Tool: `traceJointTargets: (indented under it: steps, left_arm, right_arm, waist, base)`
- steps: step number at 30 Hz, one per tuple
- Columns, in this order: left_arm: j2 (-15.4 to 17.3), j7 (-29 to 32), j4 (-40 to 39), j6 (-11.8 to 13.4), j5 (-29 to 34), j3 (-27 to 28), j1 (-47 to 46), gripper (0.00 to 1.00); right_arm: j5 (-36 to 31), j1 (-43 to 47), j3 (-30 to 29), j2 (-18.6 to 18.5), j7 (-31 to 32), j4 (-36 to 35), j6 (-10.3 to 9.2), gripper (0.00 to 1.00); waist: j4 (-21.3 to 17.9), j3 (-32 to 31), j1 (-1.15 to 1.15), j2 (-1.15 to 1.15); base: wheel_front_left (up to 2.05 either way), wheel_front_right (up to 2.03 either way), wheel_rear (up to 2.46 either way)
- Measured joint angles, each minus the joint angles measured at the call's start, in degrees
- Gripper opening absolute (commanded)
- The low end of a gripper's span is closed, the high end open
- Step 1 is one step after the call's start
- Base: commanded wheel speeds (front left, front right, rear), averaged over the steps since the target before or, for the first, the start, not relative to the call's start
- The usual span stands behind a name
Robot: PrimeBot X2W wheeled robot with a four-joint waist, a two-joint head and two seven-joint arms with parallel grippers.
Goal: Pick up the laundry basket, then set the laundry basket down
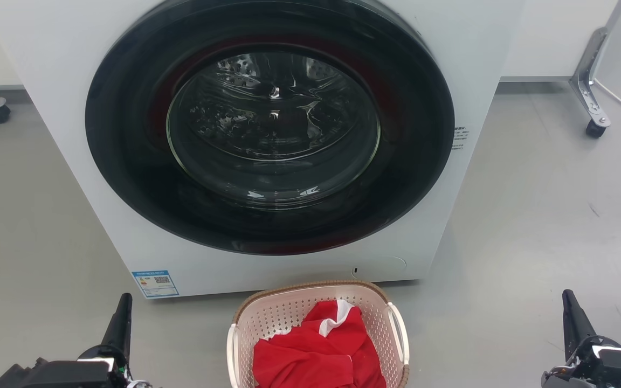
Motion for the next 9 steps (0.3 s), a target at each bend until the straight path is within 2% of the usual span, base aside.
traceJointTargets:
  steps: [9]
  left_arm:
    - [0.0,0.0,0.0,0.0,0.0,0.0,0.0,0.00]
  right_arm:
    - [0.0,0.0,0.0,0.0,0.0,0.0,0.00,0.00]
  waist:
    - [0.0,0.0,0.00,0.00]
  base:
    - [0.00,0.00,0.00]
